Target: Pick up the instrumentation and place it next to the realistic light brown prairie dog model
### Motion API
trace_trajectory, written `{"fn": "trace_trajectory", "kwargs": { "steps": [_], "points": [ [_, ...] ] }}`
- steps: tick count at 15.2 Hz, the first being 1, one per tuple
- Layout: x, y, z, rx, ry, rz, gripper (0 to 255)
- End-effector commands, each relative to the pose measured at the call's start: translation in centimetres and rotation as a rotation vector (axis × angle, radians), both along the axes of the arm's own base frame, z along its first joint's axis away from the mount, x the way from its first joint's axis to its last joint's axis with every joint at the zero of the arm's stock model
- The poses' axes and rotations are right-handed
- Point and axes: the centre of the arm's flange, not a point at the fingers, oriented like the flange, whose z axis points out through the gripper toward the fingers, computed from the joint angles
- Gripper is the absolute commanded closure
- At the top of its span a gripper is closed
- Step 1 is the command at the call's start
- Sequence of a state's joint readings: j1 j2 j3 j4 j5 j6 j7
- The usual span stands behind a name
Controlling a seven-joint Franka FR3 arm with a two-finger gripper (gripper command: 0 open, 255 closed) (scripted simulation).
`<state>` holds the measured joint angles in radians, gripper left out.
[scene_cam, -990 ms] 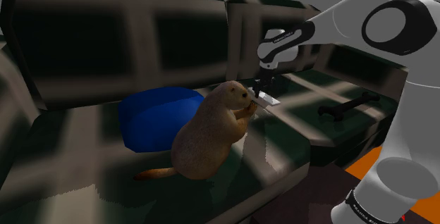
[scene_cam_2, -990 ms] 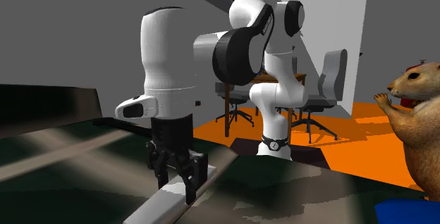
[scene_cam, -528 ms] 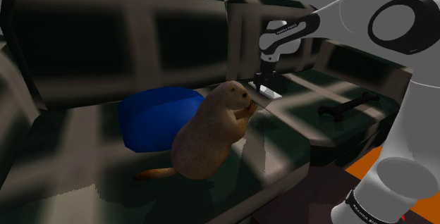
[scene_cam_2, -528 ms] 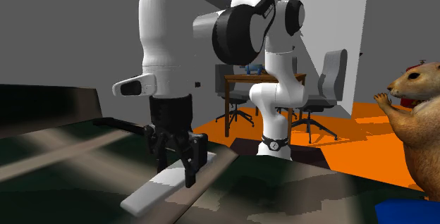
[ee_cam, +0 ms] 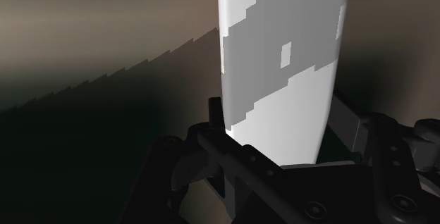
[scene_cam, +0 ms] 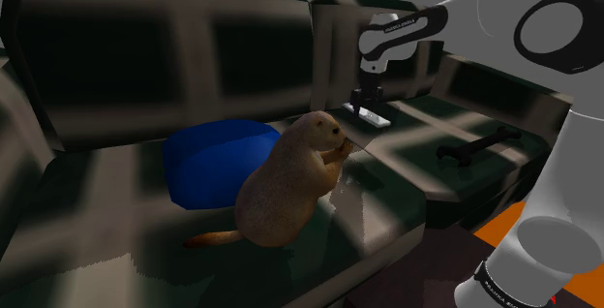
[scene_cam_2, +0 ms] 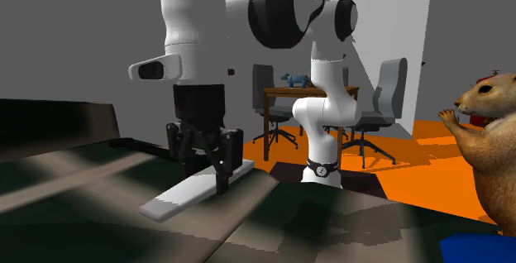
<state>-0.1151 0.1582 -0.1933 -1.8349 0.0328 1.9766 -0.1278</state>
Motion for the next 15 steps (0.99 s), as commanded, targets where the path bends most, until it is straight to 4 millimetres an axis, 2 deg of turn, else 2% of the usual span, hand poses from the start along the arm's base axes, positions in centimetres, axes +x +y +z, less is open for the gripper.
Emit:
{"fn": "trace_trajectory", "kwargs": {
  "steps": [1,15],
  "points": [
    [0.0,0.0,1.1,0.0,0.0,0.0,255],
    [0.0,0.0,8.5,0.0,0.0,0.0,255]
  ]
}}
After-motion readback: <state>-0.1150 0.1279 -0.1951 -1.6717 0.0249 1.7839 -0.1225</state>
